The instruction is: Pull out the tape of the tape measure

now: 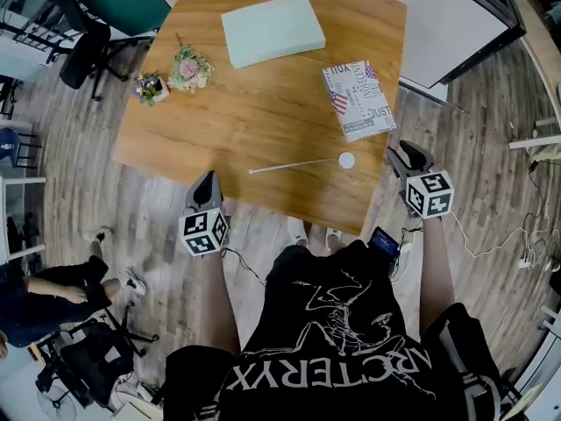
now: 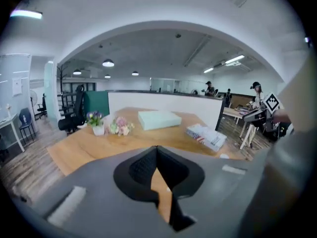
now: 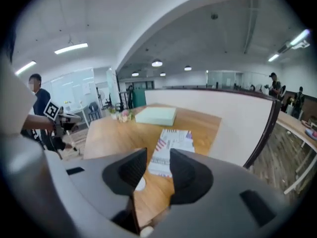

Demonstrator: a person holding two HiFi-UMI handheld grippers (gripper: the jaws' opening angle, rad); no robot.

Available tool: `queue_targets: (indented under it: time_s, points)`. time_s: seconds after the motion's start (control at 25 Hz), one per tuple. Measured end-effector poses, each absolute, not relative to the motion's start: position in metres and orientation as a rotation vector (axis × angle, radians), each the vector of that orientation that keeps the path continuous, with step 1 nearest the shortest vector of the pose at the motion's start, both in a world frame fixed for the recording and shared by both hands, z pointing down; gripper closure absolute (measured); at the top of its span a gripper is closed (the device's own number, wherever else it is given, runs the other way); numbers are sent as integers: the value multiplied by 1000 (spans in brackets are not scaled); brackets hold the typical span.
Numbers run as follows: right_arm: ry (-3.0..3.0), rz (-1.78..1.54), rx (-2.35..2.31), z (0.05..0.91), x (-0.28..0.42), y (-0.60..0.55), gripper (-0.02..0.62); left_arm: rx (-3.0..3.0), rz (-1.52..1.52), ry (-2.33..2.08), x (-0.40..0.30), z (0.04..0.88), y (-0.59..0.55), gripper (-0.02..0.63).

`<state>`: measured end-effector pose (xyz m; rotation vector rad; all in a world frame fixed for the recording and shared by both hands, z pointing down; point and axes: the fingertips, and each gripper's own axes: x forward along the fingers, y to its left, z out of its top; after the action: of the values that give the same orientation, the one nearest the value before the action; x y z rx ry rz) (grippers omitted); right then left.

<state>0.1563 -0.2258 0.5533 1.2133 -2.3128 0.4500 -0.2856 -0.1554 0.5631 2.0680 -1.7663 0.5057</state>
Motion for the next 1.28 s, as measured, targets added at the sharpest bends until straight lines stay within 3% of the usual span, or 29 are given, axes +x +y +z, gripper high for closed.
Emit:
queue_targets:
  time_s: [0.24, 0.6, 1.28]
  points:
    - [-2610, 205, 1358, 413, 137, -198, 583, 2356, 238, -1862, -232, 416, -149, 595]
    - [-2782, 26, 1277, 322, 88, -167, 589, 2612, 16, -1892, -160, 295, -126, 597]
    - [-2852, -85, 1149, 299, 45, -153, 589, 2661, -19, -1888, -138, 284, -116, 597]
